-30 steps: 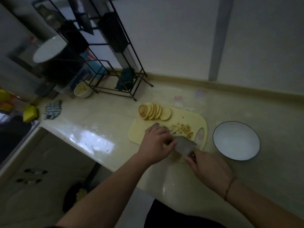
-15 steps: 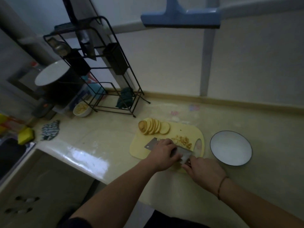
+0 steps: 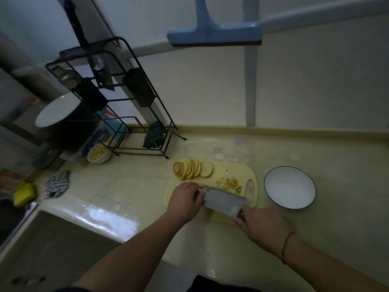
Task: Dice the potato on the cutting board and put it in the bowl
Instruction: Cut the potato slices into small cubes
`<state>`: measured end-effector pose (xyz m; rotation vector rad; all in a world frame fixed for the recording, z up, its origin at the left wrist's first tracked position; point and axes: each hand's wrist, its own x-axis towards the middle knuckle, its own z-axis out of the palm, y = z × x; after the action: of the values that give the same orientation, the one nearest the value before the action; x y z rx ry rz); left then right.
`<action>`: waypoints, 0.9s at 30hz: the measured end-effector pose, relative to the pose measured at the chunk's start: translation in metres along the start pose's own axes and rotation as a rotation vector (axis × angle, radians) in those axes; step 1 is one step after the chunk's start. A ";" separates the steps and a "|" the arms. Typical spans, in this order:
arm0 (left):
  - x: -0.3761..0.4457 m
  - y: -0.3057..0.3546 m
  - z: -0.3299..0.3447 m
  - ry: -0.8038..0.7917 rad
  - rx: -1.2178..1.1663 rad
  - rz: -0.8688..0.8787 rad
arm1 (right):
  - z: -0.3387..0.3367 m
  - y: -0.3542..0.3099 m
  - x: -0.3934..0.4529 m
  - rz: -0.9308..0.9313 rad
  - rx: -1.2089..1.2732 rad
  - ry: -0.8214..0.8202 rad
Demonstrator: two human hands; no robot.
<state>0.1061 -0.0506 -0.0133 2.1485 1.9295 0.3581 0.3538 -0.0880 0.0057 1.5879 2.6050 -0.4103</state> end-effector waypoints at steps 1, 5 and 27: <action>0.000 0.002 0.000 -0.043 0.014 0.016 | 0.002 0.000 -0.001 0.005 -0.002 0.000; 0.002 0.013 0.006 -0.293 0.106 0.006 | 0.006 0.003 -0.003 0.020 -0.029 0.002; 0.014 0.039 0.012 -0.470 0.314 0.085 | -0.002 -0.003 -0.006 0.035 -0.014 -0.091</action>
<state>0.1476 -0.0413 -0.0111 2.2397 1.7100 -0.4312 0.3543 -0.0934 0.0093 1.5695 2.5041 -0.4492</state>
